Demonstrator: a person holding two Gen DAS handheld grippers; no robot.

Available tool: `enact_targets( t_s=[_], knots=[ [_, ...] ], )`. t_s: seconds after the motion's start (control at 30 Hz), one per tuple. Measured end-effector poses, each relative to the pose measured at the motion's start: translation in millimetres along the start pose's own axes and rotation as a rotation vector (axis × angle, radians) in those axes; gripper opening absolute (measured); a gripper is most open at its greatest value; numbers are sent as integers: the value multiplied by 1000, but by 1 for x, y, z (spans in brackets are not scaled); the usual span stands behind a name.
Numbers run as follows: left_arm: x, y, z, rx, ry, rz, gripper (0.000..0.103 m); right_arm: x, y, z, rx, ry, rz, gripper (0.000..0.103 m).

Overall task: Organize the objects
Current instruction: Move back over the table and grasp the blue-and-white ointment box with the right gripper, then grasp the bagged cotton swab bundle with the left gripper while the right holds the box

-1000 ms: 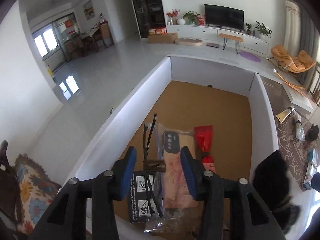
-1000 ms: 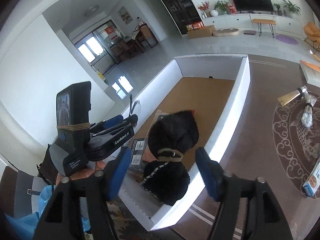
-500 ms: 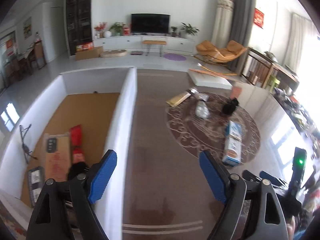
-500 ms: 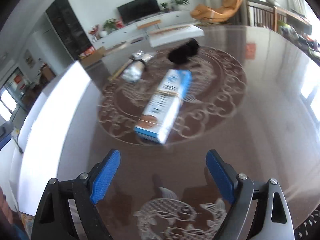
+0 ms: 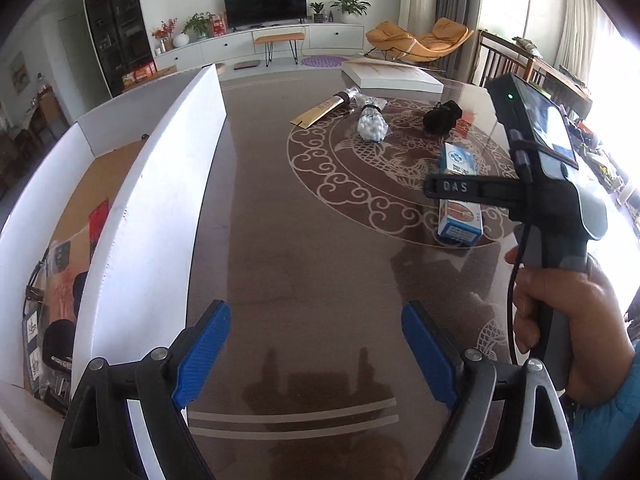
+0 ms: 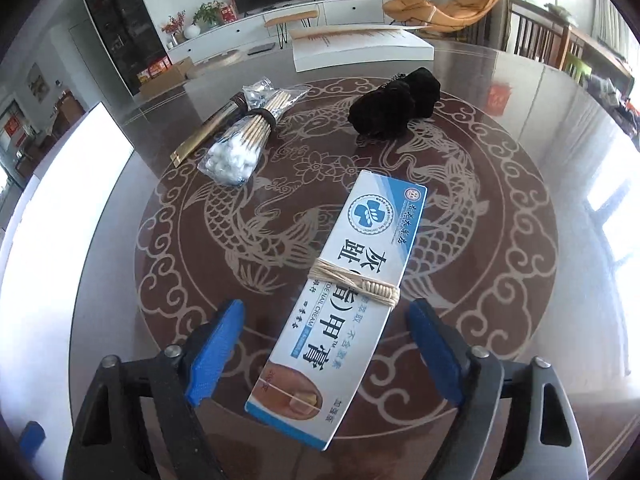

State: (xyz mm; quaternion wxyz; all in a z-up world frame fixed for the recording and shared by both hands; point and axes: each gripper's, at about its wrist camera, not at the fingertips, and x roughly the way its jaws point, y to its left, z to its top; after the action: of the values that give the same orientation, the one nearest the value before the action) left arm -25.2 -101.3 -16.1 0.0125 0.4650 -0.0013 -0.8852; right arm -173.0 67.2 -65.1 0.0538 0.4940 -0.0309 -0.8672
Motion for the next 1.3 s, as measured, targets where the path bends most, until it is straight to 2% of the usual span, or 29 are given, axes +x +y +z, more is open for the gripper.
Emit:
enact_targets(
  t_s=[0.03,0.1,0.2,0.33,0.43,0.53,0.63,0.67,0.7,0.73,0.83,0.97,1.0,1.03,1.1,1.13,1.23,1.3],
  knots=[
    [3,0,4,-5,-7,4,87,-2,-3,-4,-10,-19,-23,53],
    [15,-5,16,-6,-15,9,87,-9,-14,-13,-9,-43,-46,42],
    [42,-17,53,-12,-55,-6,87,-23,-36,-35,2,-67,-77,42],
    [96,-32,126,-12,-88,-35,87,-46,-63,-67,28,-105,-120,42],
    [148,-53,175,54,-37,-60,87,-59,-75,-84,53,-123,-126,42],
    [189,-74,206,139,35,12,87,-66,-80,-89,69,-130,-120,42],
    [214,-84,221,159,71,41,84,-68,-81,-89,74,-134,-112,42],
    [216,-85,222,153,63,36,67,-67,-80,-90,70,-134,-114,42],
    [216,-85,221,146,57,23,55,-67,-80,-90,66,-134,-116,42],
    [213,-85,219,131,48,-12,29,-65,-78,-89,61,-134,-121,42],
    [197,-84,195,128,29,5,28,-64,-75,-87,46,-124,-134,42],
    [152,-74,129,90,3,-43,27,-59,-74,-78,41,-90,-132,49],
    [140,-71,111,93,-7,-49,27,-57,-73,-74,27,-77,-135,48],
    [127,-70,93,98,-16,-52,27,-55,-73,-71,12,-65,-137,42],
    [106,-61,69,76,-15,-88,27,-55,-81,-67,31,-48,-92,42],
    [95,-55,60,55,-15,-120,27,-56,-88,-65,68,-35,-45,42],
    [55,-36,48,8,-57,-185,27,-56,-122,-63,329,19,294,41],
    [22,-19,50,-14,-106,-206,27,-58,-130,-64,439,39,455,41]
  ],
)
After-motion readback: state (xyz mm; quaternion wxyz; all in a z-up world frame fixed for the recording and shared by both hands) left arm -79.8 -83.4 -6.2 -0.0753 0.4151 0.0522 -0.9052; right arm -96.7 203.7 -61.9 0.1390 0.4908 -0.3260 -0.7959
